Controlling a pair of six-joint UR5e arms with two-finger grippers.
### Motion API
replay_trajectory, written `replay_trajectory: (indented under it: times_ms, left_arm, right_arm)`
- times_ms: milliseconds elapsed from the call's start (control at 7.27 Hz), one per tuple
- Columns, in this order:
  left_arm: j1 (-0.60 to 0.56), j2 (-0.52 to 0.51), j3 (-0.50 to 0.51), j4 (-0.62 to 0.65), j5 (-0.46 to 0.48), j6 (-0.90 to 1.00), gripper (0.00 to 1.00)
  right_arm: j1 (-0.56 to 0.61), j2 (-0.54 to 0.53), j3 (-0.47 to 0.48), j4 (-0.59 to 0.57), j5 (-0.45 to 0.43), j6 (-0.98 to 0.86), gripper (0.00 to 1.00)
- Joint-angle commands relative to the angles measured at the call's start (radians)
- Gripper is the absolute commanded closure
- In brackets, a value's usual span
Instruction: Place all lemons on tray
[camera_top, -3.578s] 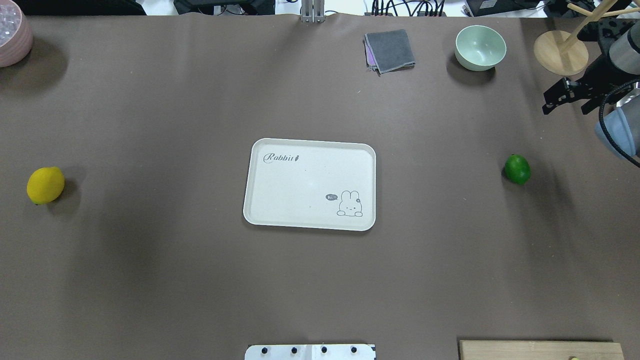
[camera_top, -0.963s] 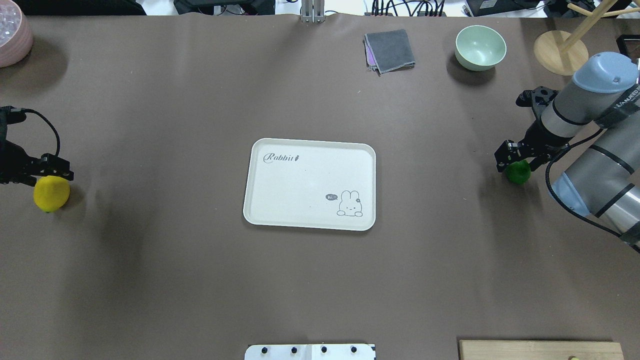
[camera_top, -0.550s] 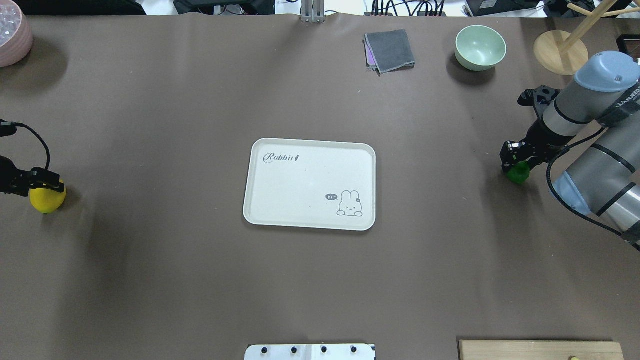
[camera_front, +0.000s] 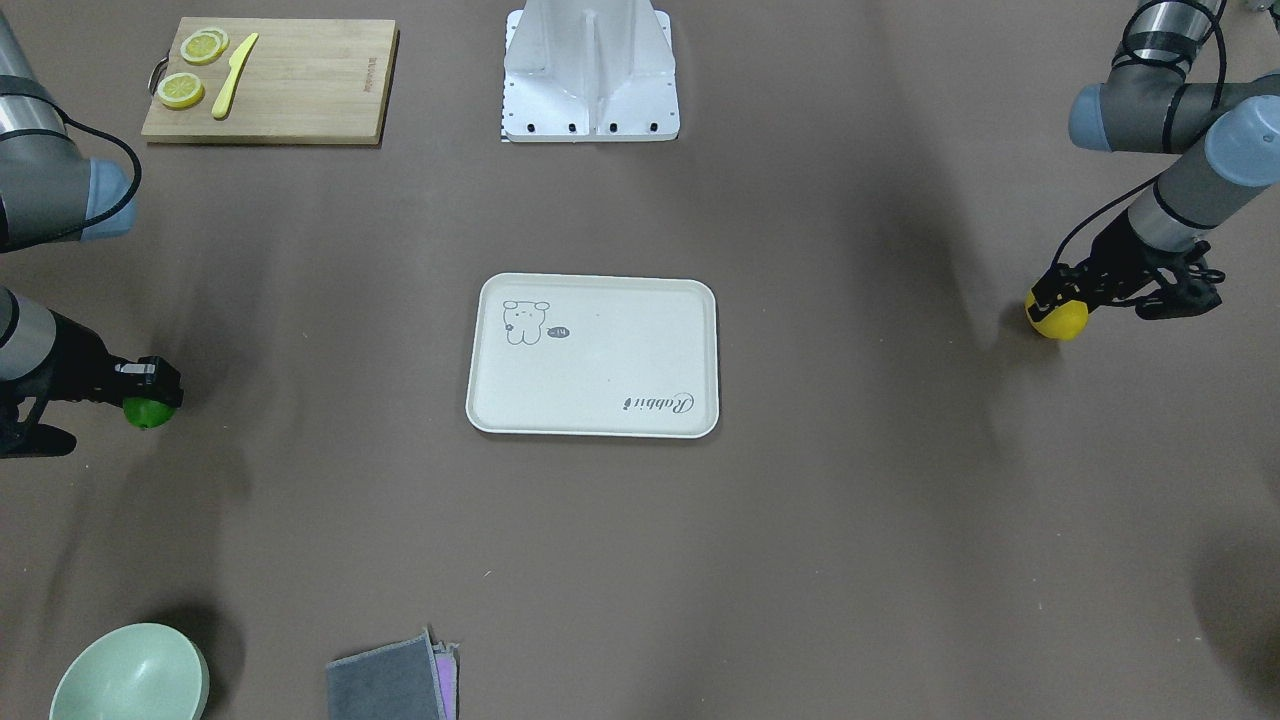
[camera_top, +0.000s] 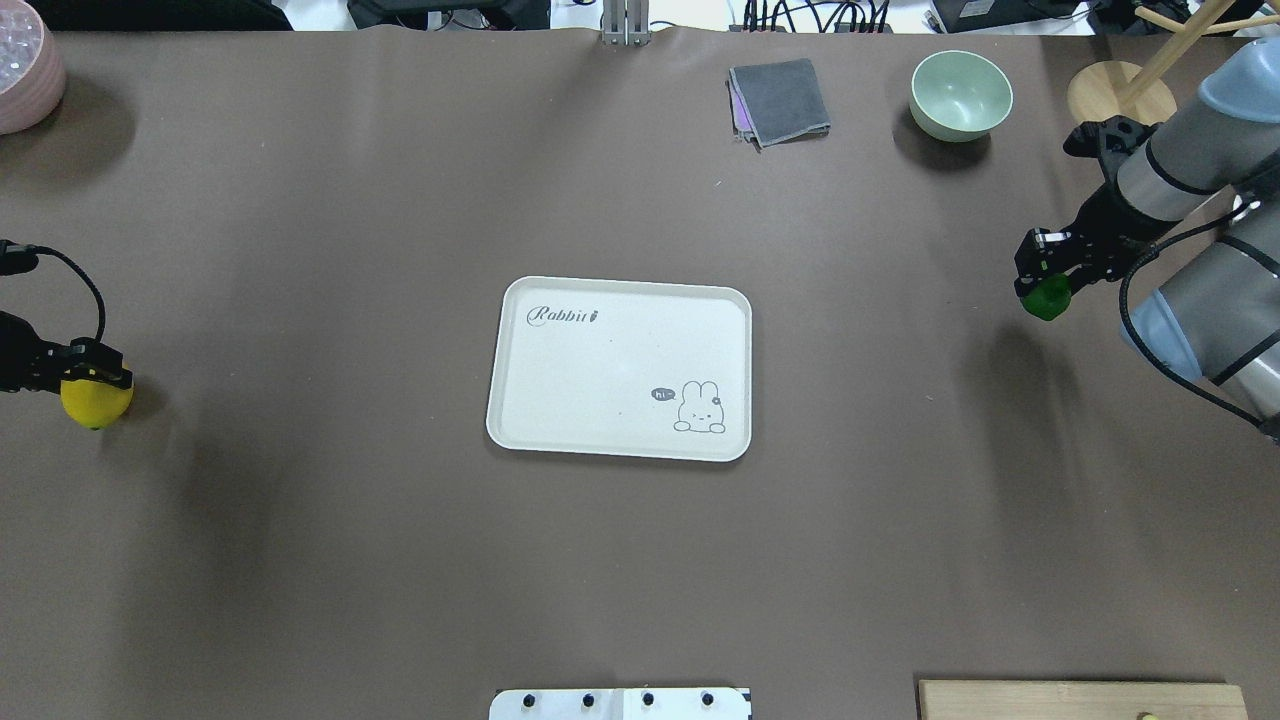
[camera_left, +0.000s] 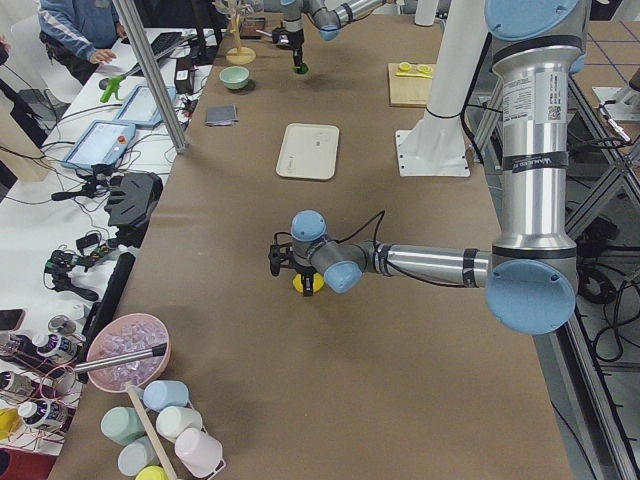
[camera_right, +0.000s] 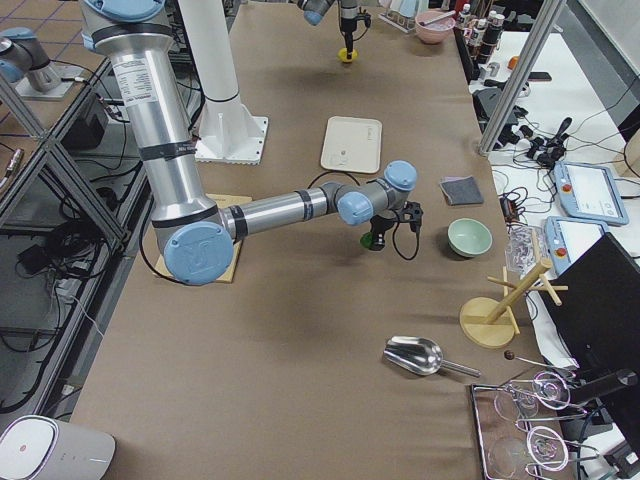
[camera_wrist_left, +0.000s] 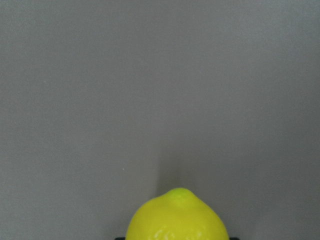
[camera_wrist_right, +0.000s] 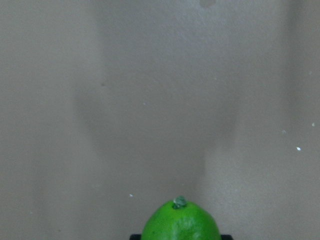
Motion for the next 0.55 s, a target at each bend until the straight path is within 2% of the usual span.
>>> replay_trajectory:
  times_ms: [0,138,413]
  left_arm:
    - [-0.021,-0.006,-0.119,0.154,-0.084,0.006,1.00]
    - [-0.019,-0.012,-0.185,0.233,-0.107,0.011,1.00]
    - [-0.085,-0.131,-0.247,0.468,-0.161,0.092,1.00]
  right_arm:
    - [-0.001,0.065,0.001,-0.009,0.012,0.019,0.77]
    - [-0.021,0.109,-0.005,-0.012,0.005,0.075,0.77]
    - [-0.062,0.224,-0.006,-0.116,-0.035,0.164,0.77]
